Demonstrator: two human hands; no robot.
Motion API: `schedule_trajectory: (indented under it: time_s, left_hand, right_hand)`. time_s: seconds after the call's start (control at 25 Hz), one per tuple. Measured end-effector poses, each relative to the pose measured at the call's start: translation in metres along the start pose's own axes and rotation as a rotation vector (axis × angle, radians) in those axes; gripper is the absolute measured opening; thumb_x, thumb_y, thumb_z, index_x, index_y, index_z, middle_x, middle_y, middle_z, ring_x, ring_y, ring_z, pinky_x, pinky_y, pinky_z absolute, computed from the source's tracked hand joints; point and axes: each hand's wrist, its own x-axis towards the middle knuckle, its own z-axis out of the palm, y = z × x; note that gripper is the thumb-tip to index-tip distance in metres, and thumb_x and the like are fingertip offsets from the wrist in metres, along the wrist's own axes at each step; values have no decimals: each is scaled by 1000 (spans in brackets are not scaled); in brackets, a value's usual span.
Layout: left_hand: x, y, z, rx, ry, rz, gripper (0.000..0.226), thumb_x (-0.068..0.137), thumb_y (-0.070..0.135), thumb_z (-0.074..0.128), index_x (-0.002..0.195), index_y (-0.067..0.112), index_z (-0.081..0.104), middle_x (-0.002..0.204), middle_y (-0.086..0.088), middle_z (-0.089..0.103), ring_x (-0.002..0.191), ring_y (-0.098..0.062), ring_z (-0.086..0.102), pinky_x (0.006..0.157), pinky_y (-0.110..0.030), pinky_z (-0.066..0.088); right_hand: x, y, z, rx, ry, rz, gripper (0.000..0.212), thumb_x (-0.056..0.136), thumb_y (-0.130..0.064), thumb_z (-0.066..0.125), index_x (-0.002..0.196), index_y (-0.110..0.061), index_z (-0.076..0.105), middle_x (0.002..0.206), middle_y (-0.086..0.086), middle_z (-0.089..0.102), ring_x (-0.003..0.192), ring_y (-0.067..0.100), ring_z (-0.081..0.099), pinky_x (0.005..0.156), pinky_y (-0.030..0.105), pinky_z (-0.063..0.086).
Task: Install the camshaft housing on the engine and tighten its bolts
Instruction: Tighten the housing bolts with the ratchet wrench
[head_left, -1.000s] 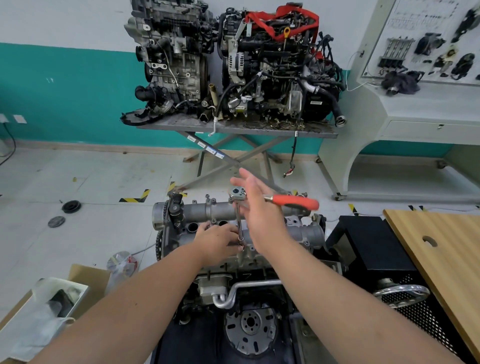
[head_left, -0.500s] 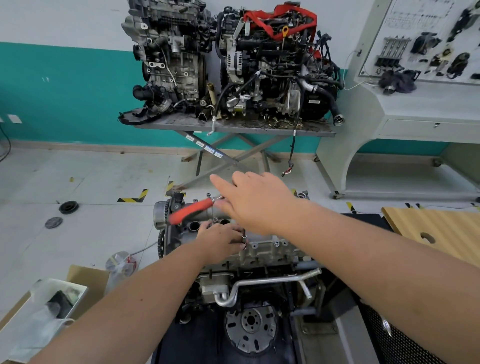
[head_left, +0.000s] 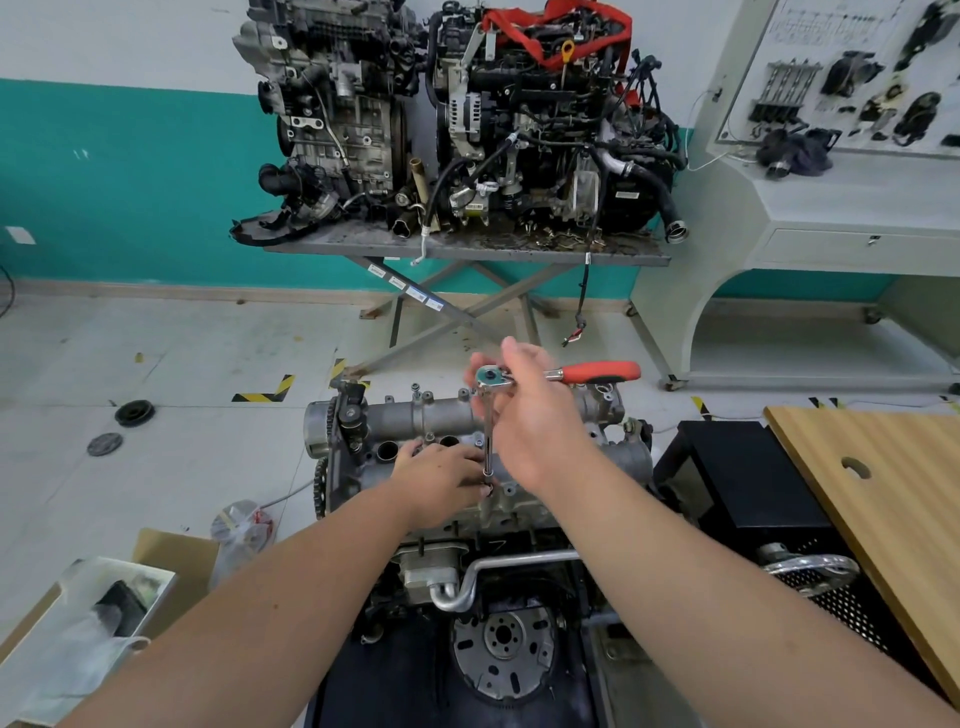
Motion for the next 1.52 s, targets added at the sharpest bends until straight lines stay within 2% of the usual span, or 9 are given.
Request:
schedule_trajectory:
  time_s: [0.12,0.32,0.44,0.68,0.8,0.96,1.16,1.32,1.52]
  left_hand:
    - [-1,0,0,7,-1,6,27,99,53,47,109,43,70,125,27,49,124,-13,47,116,-49,10]
    - [-4,4,-4,55,11,-7,39,95,55,44,119,35,67,129,18,59,126,-15,49,116,-46,20]
    - [-7,6,-5,-21,118,101,25,98,41,55,112,31,72,123,19,61,120,-14,52,99,-23,19]
    - [-9,8,-4,0,125,94,29,99,41,53,116,27,72,133,10,59,125,-20,48,86,-23,18]
    - [-6,7,-7,46,15,24,30,101,49,45,122,43,67,142,23,47,133,-15,39,110,-33,9]
    - [-5,7,-6,60,-43,-16,32,102,51,41,125,48,63,145,28,40,136,-13,37,119,-51,5]
    - [-6,6,-6,27,-38,-1,30,101,52,43,123,50,63,145,30,39,136,-11,37,118,-52,6]
    - [-6,6,-6,11,-28,-5,28,100,50,44,118,50,65,136,29,45,132,-12,40,118,-51,6]
    - [-5,3,-4,-15,2,8,25,99,49,47,114,50,67,126,30,49,127,-12,43,115,-50,10]
  right_hand:
    - [-4,16,-8,-546,-58,-412,25,97,-53,44,118,-56,60,128,-21,62,119,-7,54,101,27,47]
    - [11,10,-20,-1334,-159,-1242,30,89,-8,66,118,-11,72,135,8,62,121,31,57,98,44,50]
    - [10,-7,-10,-1691,-314,-1244,38,85,-15,65,123,-11,65,111,7,68,104,32,62,89,47,50]
    - [1,-46,-5,-1972,-716,-912,62,99,-49,20,155,-25,27,118,2,51,105,22,48,96,39,39]
    - [2,-49,3,-2036,-751,-821,52,106,-42,24,155,-27,28,118,-2,52,103,18,48,91,37,40]
    - [12,-51,17,-1828,-499,-519,28,107,-32,34,94,-25,58,84,-4,60,80,17,60,59,31,37]
    - [9,-43,12,-503,-310,284,15,99,-11,44,85,-10,49,71,8,73,71,21,73,67,30,50]
    - [4,-13,7,107,-149,234,16,97,-11,52,82,-14,54,77,2,67,80,19,69,63,25,47]
    - [-4,14,-2,-366,-72,-207,24,103,-38,47,113,-46,66,116,-14,68,108,1,62,92,29,50]
